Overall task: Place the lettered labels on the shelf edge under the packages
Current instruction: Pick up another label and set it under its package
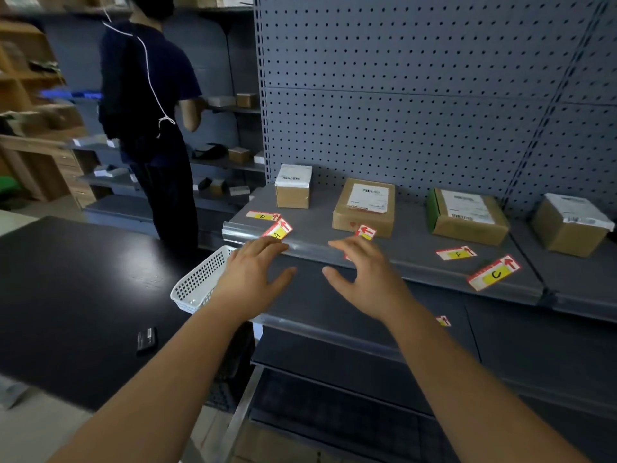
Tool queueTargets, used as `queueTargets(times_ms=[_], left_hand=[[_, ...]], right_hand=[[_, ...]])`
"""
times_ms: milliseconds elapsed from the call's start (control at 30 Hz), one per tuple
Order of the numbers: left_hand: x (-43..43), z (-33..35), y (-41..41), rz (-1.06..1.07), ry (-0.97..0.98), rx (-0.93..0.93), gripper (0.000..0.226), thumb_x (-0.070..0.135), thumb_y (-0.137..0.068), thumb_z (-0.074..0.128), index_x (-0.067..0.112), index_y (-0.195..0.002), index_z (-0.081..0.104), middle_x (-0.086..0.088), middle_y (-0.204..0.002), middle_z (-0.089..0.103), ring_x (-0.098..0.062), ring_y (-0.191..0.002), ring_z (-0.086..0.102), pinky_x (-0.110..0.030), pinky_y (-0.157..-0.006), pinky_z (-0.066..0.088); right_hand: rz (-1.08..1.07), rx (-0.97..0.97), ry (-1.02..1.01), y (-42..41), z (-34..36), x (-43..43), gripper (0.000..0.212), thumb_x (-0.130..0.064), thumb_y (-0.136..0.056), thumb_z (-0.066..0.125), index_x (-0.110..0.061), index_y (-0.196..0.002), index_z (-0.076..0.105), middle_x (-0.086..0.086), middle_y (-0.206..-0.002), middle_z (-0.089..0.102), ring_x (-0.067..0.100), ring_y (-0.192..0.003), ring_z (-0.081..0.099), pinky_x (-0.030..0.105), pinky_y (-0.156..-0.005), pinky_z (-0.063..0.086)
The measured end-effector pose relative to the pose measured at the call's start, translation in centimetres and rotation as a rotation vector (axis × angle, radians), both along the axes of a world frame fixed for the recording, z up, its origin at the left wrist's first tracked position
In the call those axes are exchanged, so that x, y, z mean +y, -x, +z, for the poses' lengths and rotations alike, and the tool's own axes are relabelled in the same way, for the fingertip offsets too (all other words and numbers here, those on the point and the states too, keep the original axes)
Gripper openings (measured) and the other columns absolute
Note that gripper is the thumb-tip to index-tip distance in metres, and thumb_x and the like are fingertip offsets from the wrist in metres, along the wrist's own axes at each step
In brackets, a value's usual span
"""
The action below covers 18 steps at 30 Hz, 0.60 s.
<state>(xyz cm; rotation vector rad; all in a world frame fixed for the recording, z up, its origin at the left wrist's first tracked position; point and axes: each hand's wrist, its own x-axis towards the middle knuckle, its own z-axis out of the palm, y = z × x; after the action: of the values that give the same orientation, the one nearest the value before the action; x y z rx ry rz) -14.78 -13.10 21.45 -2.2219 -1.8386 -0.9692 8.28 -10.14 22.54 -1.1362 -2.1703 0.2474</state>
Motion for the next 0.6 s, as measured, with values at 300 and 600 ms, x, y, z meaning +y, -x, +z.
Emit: queueTargets(times_ms=[300, 600], left_hand=[[6.4, 1.5, 5.6, -0.033, -0.022, -0.008, 0.046, 0.052, -0.085, 0.049, 0.028, -0.124, 0.054, 0.01, -0.129, 0.052, -0.015, -0.121, 0.043, -0.039, -0.098, 0.031], [13.6, 1.5, 12.6, -0.085, 0.0, 0.016, 0.041, 0.042, -0.086, 0.06, 0.025, -0.123, 0.055, 0.006, -0.13, 0.051, -0.019, -0.122, 0.043, -0.04, -0.099, 0.03]], right_hand=[[-0.038, -0.064, -0.005, 5.1, 1.3, 4.7, 0.048, -0.046, -0.091, 0.056, -0.03, -0.135, 0.048, -0.01, -0.13, 0.045, 0.006, -0.122, 0.038, 0.022, -0.091, 0.032], [-0.17, -0.101, 0.011, 11.3, 1.8, 9.3, 0.05, -0.052, -0.091, 0.053, -0.029, -0.135, 0.049, -0.008, -0.13, 0.048, 0.011, -0.12, 0.041, 0.029, -0.093, 0.039]])
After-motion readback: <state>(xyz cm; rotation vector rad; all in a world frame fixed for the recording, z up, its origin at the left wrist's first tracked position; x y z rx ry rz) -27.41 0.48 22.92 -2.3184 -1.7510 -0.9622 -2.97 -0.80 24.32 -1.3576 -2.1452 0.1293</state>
